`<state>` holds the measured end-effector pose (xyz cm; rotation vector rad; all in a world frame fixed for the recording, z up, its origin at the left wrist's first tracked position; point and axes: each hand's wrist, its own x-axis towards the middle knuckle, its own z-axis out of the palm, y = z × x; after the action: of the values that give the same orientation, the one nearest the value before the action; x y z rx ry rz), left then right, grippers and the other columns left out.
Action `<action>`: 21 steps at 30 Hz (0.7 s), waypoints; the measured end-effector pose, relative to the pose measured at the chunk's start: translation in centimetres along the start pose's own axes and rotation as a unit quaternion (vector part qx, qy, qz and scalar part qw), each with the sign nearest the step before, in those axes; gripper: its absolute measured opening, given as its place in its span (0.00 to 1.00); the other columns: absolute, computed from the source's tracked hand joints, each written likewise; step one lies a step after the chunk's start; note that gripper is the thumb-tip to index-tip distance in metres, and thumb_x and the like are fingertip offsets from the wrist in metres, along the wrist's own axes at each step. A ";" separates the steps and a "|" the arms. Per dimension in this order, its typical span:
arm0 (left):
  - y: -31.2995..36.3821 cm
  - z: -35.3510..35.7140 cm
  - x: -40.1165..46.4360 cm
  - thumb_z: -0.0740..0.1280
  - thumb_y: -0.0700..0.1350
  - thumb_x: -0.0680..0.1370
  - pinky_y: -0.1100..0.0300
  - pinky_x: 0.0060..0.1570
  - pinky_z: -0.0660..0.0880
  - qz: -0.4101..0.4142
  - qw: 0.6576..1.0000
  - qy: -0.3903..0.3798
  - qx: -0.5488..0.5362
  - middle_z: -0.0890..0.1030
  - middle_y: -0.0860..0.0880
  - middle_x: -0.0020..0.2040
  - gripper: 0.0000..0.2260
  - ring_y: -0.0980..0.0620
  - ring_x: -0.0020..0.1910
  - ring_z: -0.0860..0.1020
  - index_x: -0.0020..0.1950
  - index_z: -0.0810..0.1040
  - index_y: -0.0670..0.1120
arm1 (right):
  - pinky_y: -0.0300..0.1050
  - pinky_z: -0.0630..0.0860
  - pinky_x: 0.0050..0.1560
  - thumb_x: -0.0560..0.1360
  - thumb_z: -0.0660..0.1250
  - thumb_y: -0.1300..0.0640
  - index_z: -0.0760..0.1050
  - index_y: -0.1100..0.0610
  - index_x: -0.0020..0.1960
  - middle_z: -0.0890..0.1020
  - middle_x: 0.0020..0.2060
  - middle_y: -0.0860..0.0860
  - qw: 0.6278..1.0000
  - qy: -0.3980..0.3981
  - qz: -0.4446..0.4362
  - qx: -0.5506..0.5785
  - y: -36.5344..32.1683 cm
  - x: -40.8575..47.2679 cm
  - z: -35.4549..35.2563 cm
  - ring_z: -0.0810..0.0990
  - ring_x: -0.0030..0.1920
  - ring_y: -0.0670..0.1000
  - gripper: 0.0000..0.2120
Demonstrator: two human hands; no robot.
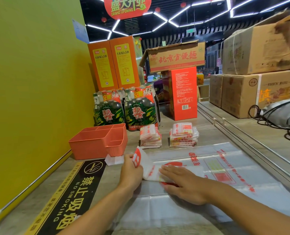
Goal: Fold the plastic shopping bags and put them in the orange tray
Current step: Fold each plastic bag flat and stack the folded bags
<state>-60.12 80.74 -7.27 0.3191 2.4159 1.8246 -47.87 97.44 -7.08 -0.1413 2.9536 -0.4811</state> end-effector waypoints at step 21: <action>-3.4 0.3 0.6 0.55 0.42 0.81 0.57 0.80 0.47 0.319 0.832 -0.237 0.388 0.55 0.50 0.82 0.28 0.54 0.81 0.52 0.82 0.55 0.50 | 0.48 0.54 0.78 0.82 0.55 0.37 0.53 0.39 0.80 0.56 0.80 0.40 0.998 0.012 -0.054 0.025 1.4 1.0 0.5 0.56 0.77 0.45 0.29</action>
<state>-61.01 80.26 -10.57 1.5769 2.6643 0.5699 -48.90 98.51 -8.17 -0.2926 2.9665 -0.5729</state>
